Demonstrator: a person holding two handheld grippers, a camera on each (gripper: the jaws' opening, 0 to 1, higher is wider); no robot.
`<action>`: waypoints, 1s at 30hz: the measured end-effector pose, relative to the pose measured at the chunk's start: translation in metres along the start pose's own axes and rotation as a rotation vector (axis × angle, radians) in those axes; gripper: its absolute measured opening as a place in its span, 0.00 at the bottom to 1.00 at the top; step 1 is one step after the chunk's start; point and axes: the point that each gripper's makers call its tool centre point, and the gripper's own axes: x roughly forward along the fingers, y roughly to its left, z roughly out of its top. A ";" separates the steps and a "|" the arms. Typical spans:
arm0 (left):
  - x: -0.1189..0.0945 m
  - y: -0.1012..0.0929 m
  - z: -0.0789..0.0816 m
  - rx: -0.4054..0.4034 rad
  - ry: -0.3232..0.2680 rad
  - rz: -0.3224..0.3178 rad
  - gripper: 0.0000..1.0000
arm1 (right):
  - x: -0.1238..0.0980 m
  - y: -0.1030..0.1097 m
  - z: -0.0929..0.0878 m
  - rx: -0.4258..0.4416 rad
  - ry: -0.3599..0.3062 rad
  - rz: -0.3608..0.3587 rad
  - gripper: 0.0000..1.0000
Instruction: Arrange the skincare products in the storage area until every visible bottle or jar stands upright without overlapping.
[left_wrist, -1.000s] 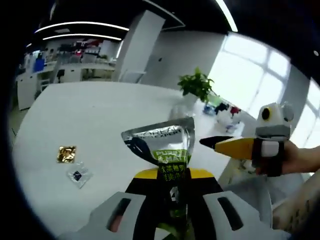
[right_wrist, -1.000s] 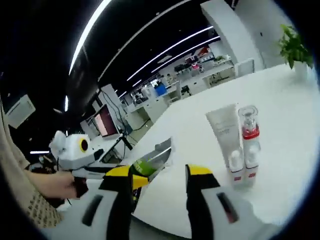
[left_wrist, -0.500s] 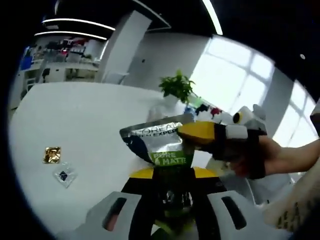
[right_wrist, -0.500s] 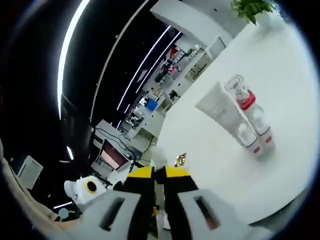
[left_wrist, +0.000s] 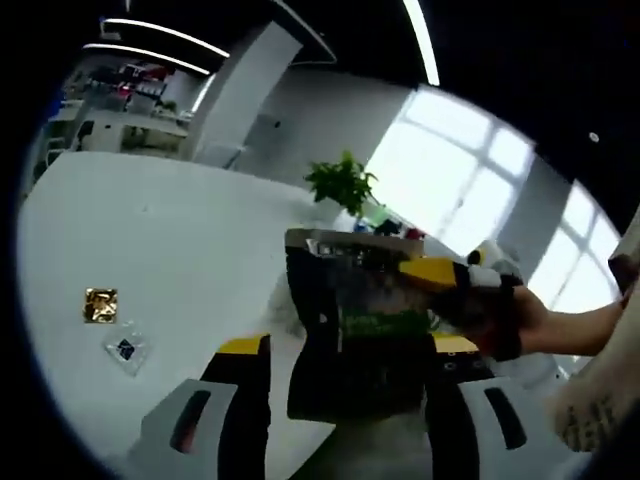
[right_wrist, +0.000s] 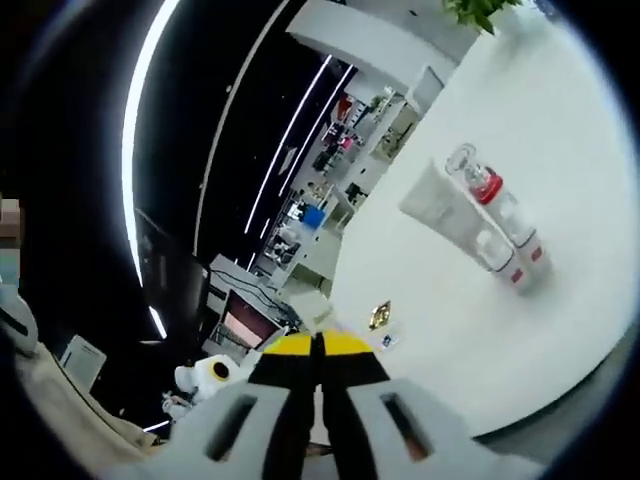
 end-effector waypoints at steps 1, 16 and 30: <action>0.000 -0.002 0.000 -0.010 0.007 -0.033 0.59 | 0.000 0.005 0.001 0.000 0.001 0.020 0.01; 0.002 -0.069 0.001 -0.201 0.061 -0.373 0.00 | 0.000 0.009 0.029 -0.029 0.076 0.115 0.01; 0.019 -0.077 0.046 -0.407 -0.220 -0.343 0.00 | -0.004 -0.010 0.030 0.072 0.064 0.217 0.34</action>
